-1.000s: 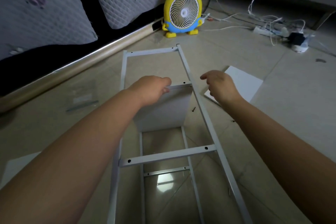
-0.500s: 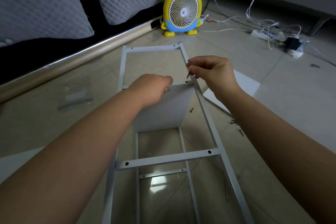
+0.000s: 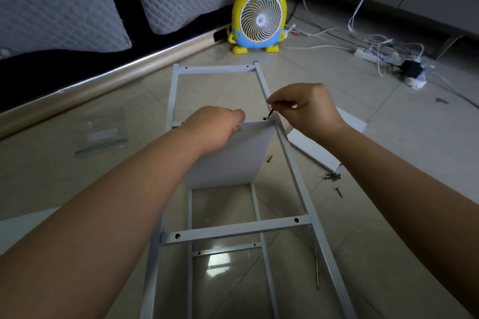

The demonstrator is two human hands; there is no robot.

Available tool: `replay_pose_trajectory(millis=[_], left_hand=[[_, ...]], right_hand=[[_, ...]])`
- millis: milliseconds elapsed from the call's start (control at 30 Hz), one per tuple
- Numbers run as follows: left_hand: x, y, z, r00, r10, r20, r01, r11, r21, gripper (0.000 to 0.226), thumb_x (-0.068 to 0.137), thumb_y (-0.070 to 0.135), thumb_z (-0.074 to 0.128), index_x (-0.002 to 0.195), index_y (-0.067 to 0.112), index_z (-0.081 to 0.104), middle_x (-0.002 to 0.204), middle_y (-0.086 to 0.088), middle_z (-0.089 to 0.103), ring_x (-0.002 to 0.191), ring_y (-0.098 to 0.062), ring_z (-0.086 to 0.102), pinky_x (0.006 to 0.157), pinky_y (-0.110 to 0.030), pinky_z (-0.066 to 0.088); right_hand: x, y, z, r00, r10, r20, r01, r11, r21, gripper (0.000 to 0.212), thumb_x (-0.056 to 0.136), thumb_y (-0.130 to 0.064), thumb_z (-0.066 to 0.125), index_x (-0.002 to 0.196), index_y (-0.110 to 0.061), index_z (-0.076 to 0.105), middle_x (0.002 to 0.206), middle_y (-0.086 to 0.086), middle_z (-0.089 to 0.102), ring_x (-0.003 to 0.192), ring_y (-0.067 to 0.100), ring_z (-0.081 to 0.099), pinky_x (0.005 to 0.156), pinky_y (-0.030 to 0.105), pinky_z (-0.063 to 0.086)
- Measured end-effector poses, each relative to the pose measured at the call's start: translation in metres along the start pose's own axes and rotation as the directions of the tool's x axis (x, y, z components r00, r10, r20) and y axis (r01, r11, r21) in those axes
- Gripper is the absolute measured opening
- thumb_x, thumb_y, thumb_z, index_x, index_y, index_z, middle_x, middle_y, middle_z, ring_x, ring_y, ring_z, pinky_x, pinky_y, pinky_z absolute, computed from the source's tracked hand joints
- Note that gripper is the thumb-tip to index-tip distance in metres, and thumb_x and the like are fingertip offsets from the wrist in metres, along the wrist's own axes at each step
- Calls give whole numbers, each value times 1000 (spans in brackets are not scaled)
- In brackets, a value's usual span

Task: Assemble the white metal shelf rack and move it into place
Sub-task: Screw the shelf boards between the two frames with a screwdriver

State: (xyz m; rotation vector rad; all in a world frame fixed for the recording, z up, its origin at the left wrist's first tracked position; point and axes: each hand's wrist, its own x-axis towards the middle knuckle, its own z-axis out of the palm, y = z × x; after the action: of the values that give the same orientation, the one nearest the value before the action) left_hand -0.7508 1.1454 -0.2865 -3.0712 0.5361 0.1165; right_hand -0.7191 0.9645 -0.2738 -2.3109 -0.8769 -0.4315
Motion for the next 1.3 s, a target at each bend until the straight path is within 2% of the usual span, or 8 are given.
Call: replay_pose_trajectory(millis=[167, 333, 467, 733, 933, 1033, 1167, 1300], left_hand=[[-1, 1, 1, 1000, -1, -1, 1, 1000, -4, 26, 100, 24, 35, 111, 4, 48, 105, -15, 59, 96, -33, 55, 72, -34, 38], [0, 1, 2, 1000, -2, -8, 2, 1000, 7, 26, 100, 25, 35, 111, 5, 47, 106, -14, 58, 97, -32, 55, 71, -34, 38], [-1, -2, 5, 999, -3, -52, 2, 1000, -26, 18, 99, 20, 39, 110, 9, 48, 107, -10, 59, 95, -29, 55, 65, -28, 30], [-3, 0, 7, 996, -5, -87, 3, 1000, -24, 14, 97, 17, 41, 107, 12, 49, 109, -7, 60, 95, -28, 56, 65, -28, 32], [-3, 0, 6, 996, -6, -89, 3, 999, -36, 16, 96, 14, 43, 111, 12, 50, 113, -6, 60, 97, -28, 57, 68, -29, 34], [-3, 1, 4, 996, -12, -85, 10, 1000, -30, 17, 97, 15, 41, 110, 10, 50, 110, -10, 60, 97, -32, 56, 68, -32, 34], [-3, 0, 6, 997, 0, -79, -1, 1000, -12, 19, 98, 17, 40, 109, 6, 50, 109, -15, 60, 96, -34, 56, 70, -35, 36], [-3, 0, 7, 997, -8, -79, 5, 999, -36, 19, 97, 15, 41, 111, 7, 51, 114, -12, 60, 99, -33, 56, 69, -32, 34]], right_hand=[[0, -1, 2, 999, -35, 8, 35, 999, -26, 18, 71, 2, 60, 82, 2, 74, 78, 16, 72, 73, 28, 69, 73, 24, 49], [3, -2, 0, 991, -118, 63, 121, 992, -46, 17, 67, 4, 61, 78, 2, 73, 72, 15, 72, 64, 26, 69, 72, 15, 42], [12, -7, -2, 944, -255, 210, 286, 948, -137, 14, 62, 4, 62, 70, 0, 72, 65, 12, 70, 55, 25, 67, 54, 24, 51], [27, -11, -6, 897, 34, 441, 113, 946, -303, 19, 87, -16, 60, 97, -3, 68, 96, 16, 67, 95, 31, 58, 78, 33, 43], [33, -23, 2, 842, 246, 479, 2, 888, -459, 35, 94, -32, 49, 95, 1, 62, 98, 22, 59, 98, 34, 54, 69, 28, 30], [30, -29, -6, 840, 225, 495, 45, 879, -475, 38, 97, -32, 42, 81, -1, 57, 93, 20, 60, 83, 31, 48, 69, 29, 28], [30, -26, -23, 800, 135, 584, 108, 926, -361, 26, 90, -13, 52, 109, -1, 66, 107, 13, 68, 100, 27, 58, 79, 21, 32], [31, -24, -24, 768, 99, 632, 171, 920, -352, 24, 91, -11, 50, 102, 0, 68, 95, 16, 70, 90, 27, 61, 77, 26, 38]])
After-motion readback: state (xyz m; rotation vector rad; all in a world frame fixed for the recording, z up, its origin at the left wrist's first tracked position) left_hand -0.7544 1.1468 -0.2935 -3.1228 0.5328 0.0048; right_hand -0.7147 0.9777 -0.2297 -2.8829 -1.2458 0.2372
